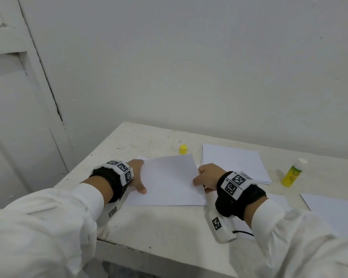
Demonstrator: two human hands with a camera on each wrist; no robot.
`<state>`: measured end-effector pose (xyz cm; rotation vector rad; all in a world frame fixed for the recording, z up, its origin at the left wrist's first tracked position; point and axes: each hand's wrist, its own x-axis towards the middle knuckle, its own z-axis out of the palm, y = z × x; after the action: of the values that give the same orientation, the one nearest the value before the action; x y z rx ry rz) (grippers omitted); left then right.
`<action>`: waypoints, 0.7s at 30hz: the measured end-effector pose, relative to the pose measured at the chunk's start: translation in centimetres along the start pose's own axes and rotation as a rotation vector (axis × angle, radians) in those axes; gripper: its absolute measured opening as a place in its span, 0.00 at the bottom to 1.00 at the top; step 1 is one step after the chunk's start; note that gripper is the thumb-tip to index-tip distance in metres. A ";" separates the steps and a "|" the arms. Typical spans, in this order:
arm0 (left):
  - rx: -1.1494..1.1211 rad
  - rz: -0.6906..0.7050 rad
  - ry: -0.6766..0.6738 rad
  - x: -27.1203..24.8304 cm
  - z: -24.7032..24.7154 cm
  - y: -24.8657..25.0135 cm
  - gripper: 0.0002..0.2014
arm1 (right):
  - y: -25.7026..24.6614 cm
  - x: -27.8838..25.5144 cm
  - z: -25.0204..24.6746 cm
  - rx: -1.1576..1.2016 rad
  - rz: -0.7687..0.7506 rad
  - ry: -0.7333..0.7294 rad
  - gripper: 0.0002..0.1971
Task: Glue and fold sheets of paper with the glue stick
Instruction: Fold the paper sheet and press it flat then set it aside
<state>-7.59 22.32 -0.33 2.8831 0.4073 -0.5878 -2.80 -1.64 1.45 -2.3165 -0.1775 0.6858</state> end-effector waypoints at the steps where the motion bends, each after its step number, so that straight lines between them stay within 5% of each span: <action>1: -0.050 -0.024 0.032 -0.2 0.1 -0.1 0.61 | 0.1 -0.3 0.1 0.039 -0.020 -0.011 0.06; 4: -0.122 -0.054 0.071 -1.1 0.0 -0.4 0.68 | 0.6 -0.8 0.5 0.099 -0.057 -0.020 0.04; 12: -0.445 -0.021 0.166 -1.4 -1.1 -1.3 0.53 | 0.3 -2.3 1.0 0.257 0.015 -0.069 0.05; 16: -0.331 -0.031 0.136 -0.9 -0.5 -1.3 0.43 | -0.3 -3.0 1.3 0.158 0.005 -0.065 0.12; 18: -0.203 -0.048 0.132 -0.6 -0.2 -1.2 0.47 | -0.6 -3.2 1.5 0.045 -0.003 -0.066 0.19; 21: -0.126 0.057 0.206 -0.9 -0.3 -0.2 0.52 | -0.9 -3.8 1.7 -0.068 -0.037 -0.095 0.14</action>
<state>-8.32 22.36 0.25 2.8313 0.3738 -0.2469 -6.84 -1.14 2.57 -2.3402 -0.2913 0.7829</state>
